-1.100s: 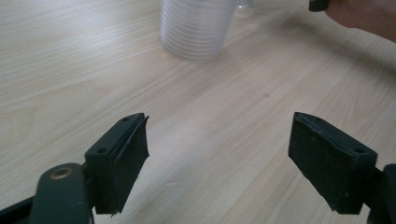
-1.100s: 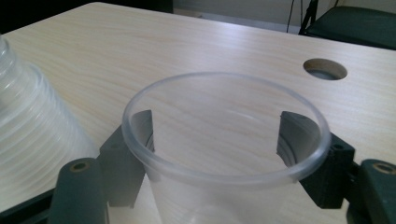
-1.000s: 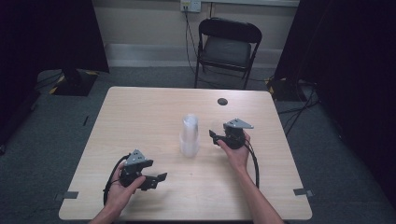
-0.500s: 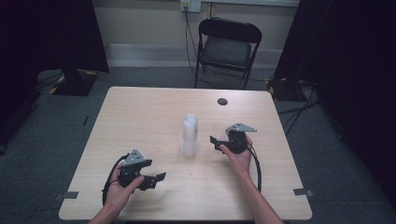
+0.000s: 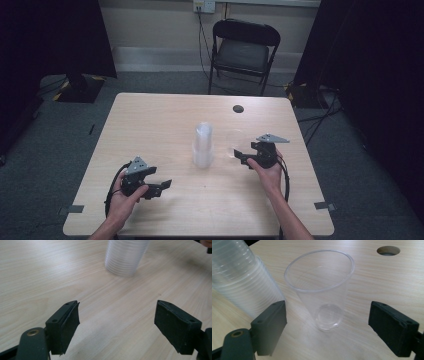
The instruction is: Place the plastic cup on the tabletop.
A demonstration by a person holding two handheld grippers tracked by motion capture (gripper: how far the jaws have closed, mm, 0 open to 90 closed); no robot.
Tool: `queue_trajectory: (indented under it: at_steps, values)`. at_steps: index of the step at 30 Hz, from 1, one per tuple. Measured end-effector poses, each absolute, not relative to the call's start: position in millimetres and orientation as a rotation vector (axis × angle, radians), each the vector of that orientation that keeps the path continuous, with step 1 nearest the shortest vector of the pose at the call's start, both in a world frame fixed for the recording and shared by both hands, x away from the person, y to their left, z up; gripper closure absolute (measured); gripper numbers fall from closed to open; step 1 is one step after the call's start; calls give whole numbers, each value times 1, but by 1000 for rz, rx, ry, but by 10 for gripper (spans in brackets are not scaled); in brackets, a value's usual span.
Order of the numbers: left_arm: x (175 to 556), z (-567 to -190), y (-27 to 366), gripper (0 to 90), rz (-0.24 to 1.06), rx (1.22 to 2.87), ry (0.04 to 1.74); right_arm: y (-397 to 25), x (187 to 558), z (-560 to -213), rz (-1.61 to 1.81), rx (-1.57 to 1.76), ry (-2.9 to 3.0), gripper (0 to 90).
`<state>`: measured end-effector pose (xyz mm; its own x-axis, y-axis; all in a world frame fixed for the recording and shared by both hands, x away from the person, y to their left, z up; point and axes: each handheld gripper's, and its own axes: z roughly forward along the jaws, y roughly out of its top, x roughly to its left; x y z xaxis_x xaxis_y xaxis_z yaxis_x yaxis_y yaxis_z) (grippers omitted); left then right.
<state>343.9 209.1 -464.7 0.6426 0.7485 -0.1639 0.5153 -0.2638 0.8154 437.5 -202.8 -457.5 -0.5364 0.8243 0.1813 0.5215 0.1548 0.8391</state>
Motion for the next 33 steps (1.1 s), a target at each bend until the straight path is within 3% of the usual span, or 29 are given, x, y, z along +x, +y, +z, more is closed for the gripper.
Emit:
queue_trajectory:
  at_steps: [33]
  values:
    - [340,-470,210,180,328,1966,1061,-248,329,-460,1272,1318,2152,178]
